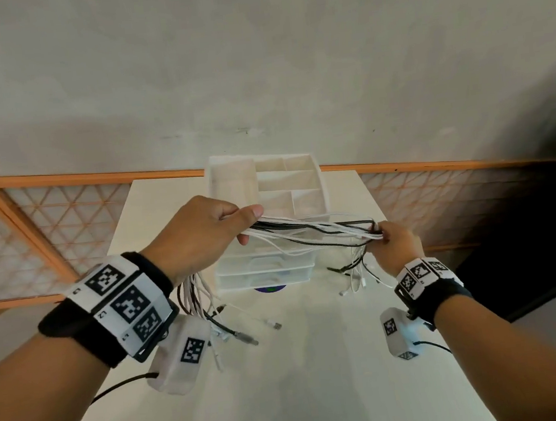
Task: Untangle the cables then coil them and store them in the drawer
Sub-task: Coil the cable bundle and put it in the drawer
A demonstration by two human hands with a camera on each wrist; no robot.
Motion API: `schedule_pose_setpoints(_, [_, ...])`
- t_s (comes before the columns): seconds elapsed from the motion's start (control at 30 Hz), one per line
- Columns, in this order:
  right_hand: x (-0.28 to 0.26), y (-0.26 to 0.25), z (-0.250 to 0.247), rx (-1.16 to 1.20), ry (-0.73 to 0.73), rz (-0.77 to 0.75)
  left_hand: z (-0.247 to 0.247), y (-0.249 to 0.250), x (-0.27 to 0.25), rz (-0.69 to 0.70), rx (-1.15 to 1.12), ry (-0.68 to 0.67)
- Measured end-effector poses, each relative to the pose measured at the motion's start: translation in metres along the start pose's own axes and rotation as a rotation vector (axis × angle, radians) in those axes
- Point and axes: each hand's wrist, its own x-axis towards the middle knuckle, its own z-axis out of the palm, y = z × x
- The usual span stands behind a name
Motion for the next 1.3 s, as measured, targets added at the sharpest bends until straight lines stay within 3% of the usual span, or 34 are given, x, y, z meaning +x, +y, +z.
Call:
schedule_pose_setpoints(0.17, [0.027, -0.024, -0.017, -0.050, -0.072, 0.071, 0.000, 0.001, 0.004, 0.017, -0.001, -0.006])
schedule_pose_setpoints(0.3, [0.051, -0.041, -0.024, 0.185, -0.063, 0.118, -0.002, -0.009, 0.006, -0.004, -0.001, -0.061])
schedule_pose_setpoints(0.5, [0.072, -0.071, -0.043, 0.523, 0.192, -0.085, 0.009, -0.055, 0.001, -0.208, 0.012, -0.306])
schedule_pose_setpoints(0.67, [0.080, -0.093, -0.048, 0.805, 0.238, -0.155, 0.004, -0.072, -0.002, -0.203, 0.039, -0.250])
schedule_pose_setpoints(0.77, [0.106, -0.083, -0.021, 1.043, 0.135, -0.131, 0.001, -0.067, 0.024, -0.187, 0.037, -0.101])
schedule_pose_setpoints(0.83, [0.097, -0.061, 0.000, 1.094, 0.049, -0.003, -0.004, -0.063, 0.025, -0.131, 0.054, -0.090])
schedule_pose_setpoints(0.93, [0.079, -0.005, 0.039, 0.975, -0.101, 0.220, 0.001, -0.061, 0.022, -0.123, 0.091, -0.144])
schedule_pose_setpoints(1.07, [0.039, 0.063, 0.090, 0.610, -0.240, 0.306, 0.010, -0.063, 0.015, -0.105, 0.156, -0.263])
schedule_pose_setpoints(1.2, [0.001, 0.102, 0.100, 0.177, -0.415, 0.152, 0.027, -0.064, 0.013, -0.087, 0.267, -0.371])
schedule_pose_setpoints(1.3, [-0.007, 0.101, 0.082, -0.069, -0.548, 0.087, 0.035, -0.057, 0.012, -0.080, 0.339, -0.396])
